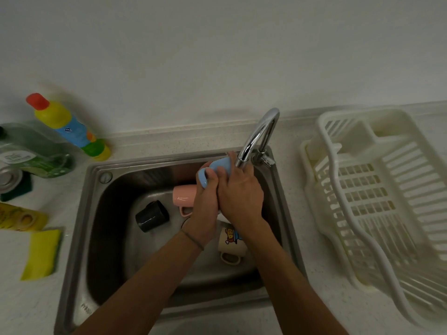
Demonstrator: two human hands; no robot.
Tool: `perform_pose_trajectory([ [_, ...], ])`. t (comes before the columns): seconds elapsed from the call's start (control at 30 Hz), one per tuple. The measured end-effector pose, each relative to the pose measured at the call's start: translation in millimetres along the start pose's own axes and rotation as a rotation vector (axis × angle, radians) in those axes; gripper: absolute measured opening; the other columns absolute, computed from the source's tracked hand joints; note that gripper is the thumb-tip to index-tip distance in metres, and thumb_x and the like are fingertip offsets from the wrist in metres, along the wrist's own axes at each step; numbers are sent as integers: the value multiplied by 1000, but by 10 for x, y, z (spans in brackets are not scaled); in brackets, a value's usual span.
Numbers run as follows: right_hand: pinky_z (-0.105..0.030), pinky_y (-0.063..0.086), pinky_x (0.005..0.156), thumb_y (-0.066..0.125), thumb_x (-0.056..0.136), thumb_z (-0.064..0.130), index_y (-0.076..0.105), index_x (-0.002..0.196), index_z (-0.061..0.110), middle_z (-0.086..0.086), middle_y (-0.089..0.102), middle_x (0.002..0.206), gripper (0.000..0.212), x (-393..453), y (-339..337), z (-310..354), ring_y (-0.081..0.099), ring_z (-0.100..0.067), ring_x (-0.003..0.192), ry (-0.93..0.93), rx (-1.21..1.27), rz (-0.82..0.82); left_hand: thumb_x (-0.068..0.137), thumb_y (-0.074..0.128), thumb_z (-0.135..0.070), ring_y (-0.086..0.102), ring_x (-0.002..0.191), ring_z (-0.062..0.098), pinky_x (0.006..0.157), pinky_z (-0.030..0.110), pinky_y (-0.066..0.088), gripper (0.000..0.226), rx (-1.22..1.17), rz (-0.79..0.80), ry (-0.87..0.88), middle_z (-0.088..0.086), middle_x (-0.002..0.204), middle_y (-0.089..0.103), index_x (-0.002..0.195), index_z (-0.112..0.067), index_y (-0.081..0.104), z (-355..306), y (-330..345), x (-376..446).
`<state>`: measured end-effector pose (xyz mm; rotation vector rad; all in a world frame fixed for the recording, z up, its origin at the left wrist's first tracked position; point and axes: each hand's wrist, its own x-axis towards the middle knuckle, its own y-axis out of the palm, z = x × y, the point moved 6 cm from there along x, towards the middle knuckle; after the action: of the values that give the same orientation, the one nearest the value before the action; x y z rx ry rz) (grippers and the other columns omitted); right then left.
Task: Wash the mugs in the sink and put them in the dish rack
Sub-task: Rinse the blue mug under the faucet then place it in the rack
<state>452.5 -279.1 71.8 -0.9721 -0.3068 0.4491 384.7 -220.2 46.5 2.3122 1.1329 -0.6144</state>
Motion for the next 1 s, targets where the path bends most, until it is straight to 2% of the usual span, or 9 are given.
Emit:
perform_pose_trajectory([
  [0.1, -41, 51, 80, 34, 104, 48, 57, 115, 16, -10, 62, 109, 41, 161, 82, -218, 62, -26, 94, 202, 262, 181, 107, 42, -41, 65, 110, 22, 93, 39, 55, 47, 64, -51, -20, 10, 119, 65, 139, -8, 50, 8, -23, 46],
  [0.2, -47, 53, 89, 34, 107, 44, 54, 111, 20, -6, 64, 98, 31, 229, 96, -343, 64, -25, 92, 355, 590, 271, 107, 44, -39, 65, 69, 9, 63, 25, 54, 27, 61, -71, -22, 1, 85, 65, 101, -17, 57, 28, -41, 65],
  [0.3, -35, 50, 78, 27, 104, 47, 50, 128, 13, -12, 57, 111, 47, 94, 78, -76, 61, -26, 98, 32, -120, 187, 107, 43, -39, 65, 97, 20, 80, 32, 54, 40, 43, -20, -25, 7, 112, 65, 131, -10, 55, 50, -31, 37],
  [0.33, -34, 50, 77, 28, 102, 53, 51, 132, 12, -14, 55, 118, 55, 35, 55, 6, 60, -26, 98, -18, -185, 109, 107, 44, -39, 66, 103, 23, 85, 35, 55, 45, 20, 11, -19, 8, 116, 67, 140, -9, 52, 39, -23, 32],
  [0.43, -37, 51, 74, 40, 101, 51, 57, 127, 17, -12, 58, 115, 46, 83, 34, -44, 60, -24, 93, 86, 111, 57, 105, 48, -44, 67, 108, 28, 93, 46, 57, 54, -20, 7, -23, 12, 117, 68, 144, -6, 48, 52, -92, 85],
  [0.57, -43, 58, 88, 49, 100, 55, 57, 118, 28, -8, 70, 113, 34, 163, 241, -336, 69, -23, 96, 477, 877, 374, 100, 45, -57, 75, 98, 26, 79, 41, 64, 64, -141, 84, -109, 17, 116, 73, 139, -8, 53, 80, -191, 149],
  [0.67, -48, 56, 95, 57, 95, 50, 67, 110, 18, -9, 77, 99, 36, 68, 350, -421, 72, -29, 95, 634, 1261, 439, 103, 42, -53, 74, 103, 29, 87, 45, 62, 56, -242, 165, -154, 17, 116, 74, 135, -10, 57, 113, -170, 218],
  [0.87, -52, 57, 93, 79, 75, 54, 60, 133, 13, -18, 72, 119, 74, -16, 473, -416, 69, -37, 109, 619, 1426, 368, 107, 36, -46, 72, 89, 23, 64, 23, 60, 44, 192, -5, 195, 20, 111, 70, 120, -11, 60, -32, -234, 366],
  [1.0, -44, 62, 81, 74, 85, 46, 57, 133, 18, -10, 72, 116, 58, 27, 421, -502, 73, -27, 99, 632, 1233, 195, 103, 57, -35, 63, 101, 15, 66, 14, 56, 32, 490, -98, 435, 3, 122, 52, 130, -18, 52, -165, -249, 293],
])
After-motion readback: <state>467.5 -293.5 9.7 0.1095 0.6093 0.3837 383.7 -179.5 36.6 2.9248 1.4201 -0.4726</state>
